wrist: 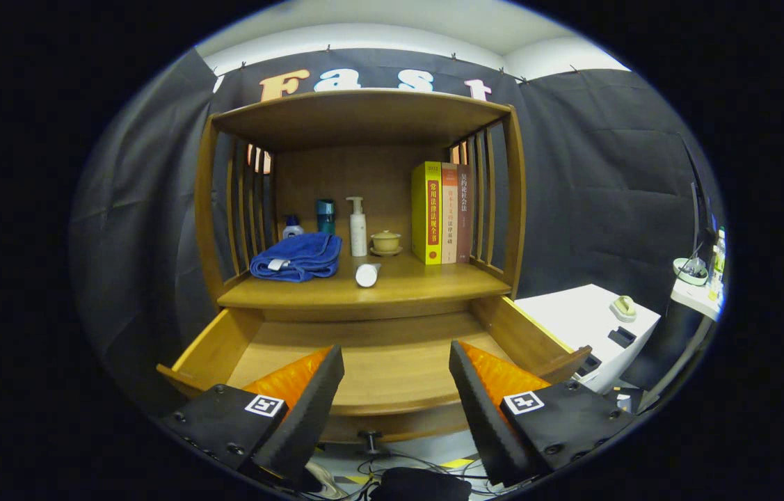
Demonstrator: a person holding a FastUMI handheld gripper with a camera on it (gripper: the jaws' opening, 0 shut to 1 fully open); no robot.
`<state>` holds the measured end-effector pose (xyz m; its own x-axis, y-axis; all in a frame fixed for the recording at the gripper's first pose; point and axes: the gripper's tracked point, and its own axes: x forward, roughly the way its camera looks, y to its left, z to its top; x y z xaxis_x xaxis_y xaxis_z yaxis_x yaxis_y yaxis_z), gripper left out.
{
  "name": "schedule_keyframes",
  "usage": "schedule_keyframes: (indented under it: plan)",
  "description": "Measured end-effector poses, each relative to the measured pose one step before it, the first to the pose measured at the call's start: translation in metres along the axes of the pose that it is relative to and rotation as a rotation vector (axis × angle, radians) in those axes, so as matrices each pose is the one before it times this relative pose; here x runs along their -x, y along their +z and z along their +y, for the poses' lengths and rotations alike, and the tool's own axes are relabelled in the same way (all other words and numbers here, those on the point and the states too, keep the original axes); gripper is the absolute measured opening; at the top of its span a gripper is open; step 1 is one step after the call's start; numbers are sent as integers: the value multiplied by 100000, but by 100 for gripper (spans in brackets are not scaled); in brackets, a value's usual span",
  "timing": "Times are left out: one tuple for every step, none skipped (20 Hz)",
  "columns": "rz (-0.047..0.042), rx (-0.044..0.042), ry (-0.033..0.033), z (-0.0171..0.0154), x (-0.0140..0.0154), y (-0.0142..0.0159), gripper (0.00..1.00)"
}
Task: Pull open the drawer, take out the items inside it, and place them on the countertop above the cabinet.
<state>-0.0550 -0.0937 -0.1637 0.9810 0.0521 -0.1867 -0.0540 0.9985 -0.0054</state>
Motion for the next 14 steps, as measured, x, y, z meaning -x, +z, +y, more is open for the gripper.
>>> schedule_keyframes:
  plan:
    - [1049, 942, 625, 214, 360, -931, 99]
    - [1397, 921, 584, 194, 298, -884, 99]
    - [1398, 861, 402, 107, 205, -1029, 99]
    - [1676, 510, 254, 73, 184, -941, 99]
    - [1720, 448, 475, 81, 197, -932, 99]
    - [1080, 413, 19, 62, 185, -645, 99]
    - [1027, 282, -175, 61, 110, -648, 99]
    - [1401, 412, -207, -4, -8, -605, 99]
    - [1050, 361, -438, -21, -84, -569, 99]
    - [730, -167, -240, 80, -172, -360, 99]
    - [172, -681, -48, 163, -269, -133, 99]
    - [783, -888, 961, 414, -88, -108, 98]
    - [595, 197, 485, 528, -118, -483, 98]
    - [792, -279, -27, -199, -179, -19, 97]
